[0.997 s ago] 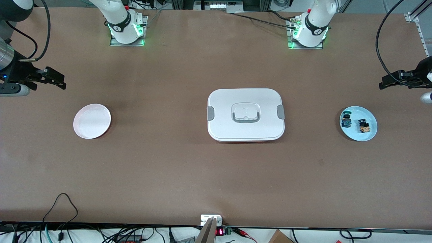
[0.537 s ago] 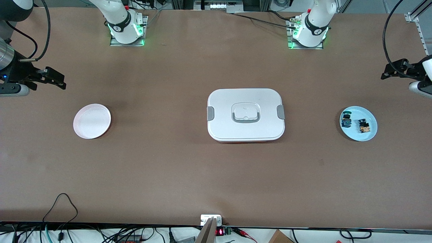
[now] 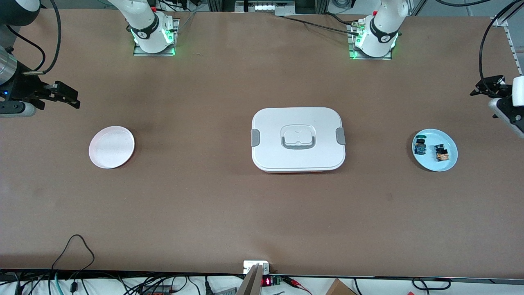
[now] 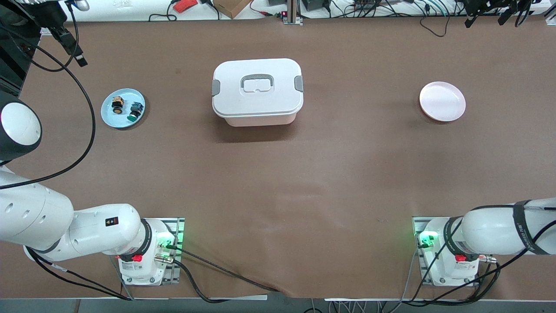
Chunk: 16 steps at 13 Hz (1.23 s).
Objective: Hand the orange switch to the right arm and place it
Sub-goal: 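Lower the left gripper over the orange switch in the blue dish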
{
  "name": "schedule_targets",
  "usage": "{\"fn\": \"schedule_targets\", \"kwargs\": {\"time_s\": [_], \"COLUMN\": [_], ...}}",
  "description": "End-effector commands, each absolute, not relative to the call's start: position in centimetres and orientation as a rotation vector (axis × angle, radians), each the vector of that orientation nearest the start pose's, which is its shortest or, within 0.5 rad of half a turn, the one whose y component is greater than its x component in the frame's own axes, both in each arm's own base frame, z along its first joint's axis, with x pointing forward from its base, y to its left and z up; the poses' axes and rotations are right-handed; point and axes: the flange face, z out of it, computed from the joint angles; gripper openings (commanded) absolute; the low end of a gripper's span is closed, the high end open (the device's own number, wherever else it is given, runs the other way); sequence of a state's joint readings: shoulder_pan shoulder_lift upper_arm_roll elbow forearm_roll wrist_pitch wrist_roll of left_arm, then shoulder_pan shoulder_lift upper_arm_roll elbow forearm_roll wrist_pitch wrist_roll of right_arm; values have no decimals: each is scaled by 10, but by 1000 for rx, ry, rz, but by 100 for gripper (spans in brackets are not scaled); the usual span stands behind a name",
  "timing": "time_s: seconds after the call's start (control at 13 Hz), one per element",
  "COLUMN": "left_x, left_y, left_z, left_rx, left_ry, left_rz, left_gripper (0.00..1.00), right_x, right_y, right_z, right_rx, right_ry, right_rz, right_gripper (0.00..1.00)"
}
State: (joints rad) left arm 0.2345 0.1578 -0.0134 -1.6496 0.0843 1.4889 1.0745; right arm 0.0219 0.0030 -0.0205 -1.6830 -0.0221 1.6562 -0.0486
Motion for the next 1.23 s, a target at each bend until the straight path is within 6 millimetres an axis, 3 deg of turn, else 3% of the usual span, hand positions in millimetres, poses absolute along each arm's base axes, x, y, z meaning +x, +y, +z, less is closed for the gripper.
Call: {"fn": "schedule_targets", "kwargs": {"time_s": [0.0,0.31,0.61,0.84,1.15], "left_x": [548,539,550,555,562], "left_y": [168,183,196,214,215], "left_z": [450,377,316,261,222], "left_rx": [-2837,-2654,-2475,-2476,-2404], "left_ry": [1583,1864,2053,2040,2080], "left_rz": [480,352,247,206,148], "left_gripper": [100,100,100,100,100], "right_x": [558,558,558,558,559], "right_y": [-1,-1,-1,-1,-1], "right_z": [583,583,583,583,580], "right_rx": [-3163,-3163,-3163,-3163,-3163], "right_ry": [-103,-105,-103,-103,-105], "right_rz": [54,55,54,54,62], "right_gripper": [100,100,100,100,100]}}
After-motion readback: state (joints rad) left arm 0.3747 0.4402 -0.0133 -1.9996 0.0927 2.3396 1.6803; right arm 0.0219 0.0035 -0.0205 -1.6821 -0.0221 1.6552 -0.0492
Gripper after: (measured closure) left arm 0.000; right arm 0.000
